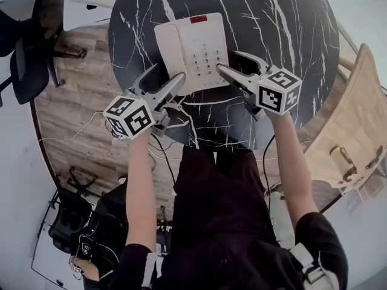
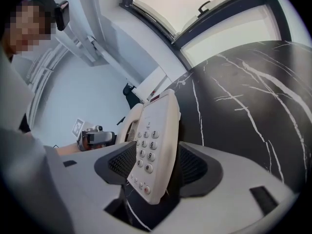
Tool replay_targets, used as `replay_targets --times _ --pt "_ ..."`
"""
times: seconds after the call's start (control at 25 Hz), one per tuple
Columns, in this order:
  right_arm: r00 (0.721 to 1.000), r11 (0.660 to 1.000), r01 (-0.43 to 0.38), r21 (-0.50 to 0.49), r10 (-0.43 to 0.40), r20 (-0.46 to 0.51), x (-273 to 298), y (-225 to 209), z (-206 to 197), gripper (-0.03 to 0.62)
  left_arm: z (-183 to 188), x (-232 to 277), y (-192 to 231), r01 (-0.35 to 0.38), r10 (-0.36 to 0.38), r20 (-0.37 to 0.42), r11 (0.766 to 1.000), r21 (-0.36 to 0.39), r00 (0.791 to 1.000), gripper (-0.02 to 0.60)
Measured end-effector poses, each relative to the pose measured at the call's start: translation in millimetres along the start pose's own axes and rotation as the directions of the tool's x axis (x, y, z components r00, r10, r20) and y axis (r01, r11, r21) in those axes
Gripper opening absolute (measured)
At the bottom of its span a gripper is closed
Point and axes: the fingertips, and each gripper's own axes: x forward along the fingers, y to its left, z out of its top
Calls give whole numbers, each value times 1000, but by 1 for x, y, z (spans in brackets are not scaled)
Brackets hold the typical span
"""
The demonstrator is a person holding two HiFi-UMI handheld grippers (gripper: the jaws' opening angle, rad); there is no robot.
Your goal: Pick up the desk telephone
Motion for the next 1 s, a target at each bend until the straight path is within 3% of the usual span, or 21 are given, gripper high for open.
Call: replay_targets --times 0.48,1.0 --pt "999 999 -49 -2 49 -2 15 -1 9 265 -6 15 5 66 -67 -50 998 -18 996 364" --pt "999 999 1 -36 -2 -37 20 -7 10 238 -5 18 5 121 -121 -100 993 -6 988 380"
